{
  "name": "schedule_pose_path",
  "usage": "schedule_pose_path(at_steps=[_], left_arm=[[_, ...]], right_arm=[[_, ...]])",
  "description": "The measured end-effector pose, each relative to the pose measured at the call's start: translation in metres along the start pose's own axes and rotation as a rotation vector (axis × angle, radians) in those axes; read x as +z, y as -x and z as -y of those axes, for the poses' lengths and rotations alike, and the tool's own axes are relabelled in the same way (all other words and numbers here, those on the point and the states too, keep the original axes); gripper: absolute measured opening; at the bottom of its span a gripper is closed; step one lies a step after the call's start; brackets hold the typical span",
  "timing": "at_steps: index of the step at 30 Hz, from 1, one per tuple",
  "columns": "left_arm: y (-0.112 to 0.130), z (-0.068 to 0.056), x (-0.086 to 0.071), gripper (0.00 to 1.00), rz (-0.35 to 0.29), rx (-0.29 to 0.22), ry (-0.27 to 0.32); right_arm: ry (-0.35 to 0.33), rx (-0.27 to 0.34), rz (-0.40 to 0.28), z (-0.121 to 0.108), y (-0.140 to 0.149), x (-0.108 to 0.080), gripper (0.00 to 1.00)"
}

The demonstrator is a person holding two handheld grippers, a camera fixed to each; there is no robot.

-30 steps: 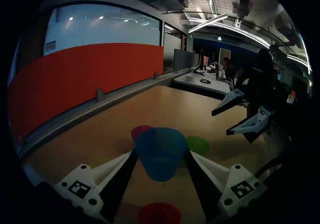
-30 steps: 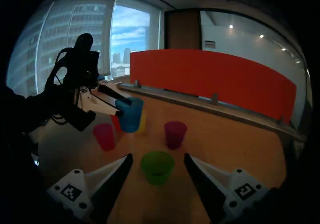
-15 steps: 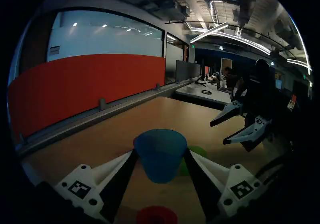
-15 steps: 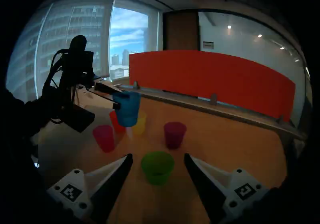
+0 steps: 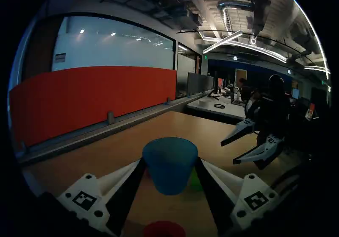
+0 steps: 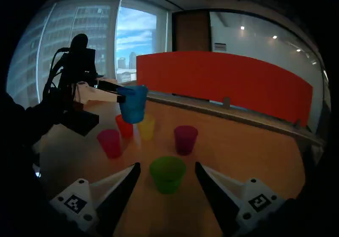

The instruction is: Pour water

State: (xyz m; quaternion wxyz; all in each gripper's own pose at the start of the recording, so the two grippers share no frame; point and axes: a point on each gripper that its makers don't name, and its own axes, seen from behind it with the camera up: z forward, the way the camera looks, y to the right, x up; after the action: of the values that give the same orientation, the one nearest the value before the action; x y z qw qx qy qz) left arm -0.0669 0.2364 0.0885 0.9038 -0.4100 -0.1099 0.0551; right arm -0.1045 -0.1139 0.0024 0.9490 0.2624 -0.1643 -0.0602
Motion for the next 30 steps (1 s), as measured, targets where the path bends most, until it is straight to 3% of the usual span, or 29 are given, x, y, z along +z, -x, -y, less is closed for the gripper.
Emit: schedule_pose_path(at_steps=[9, 30], left_arm=[[-0.009, 0.001, -0.007, 0.84, -0.045, -0.008, -0.011], [-0.016, 0.005, -0.014, 0.84, -0.071, 0.002, -0.027]], right_arm=[[0.008, -0.006, 0.011, -0.001, 0.007, 0.004, 1.0], [0.002, 0.0, 0.055, 0.002, 0.029, 0.013, 1.0]])
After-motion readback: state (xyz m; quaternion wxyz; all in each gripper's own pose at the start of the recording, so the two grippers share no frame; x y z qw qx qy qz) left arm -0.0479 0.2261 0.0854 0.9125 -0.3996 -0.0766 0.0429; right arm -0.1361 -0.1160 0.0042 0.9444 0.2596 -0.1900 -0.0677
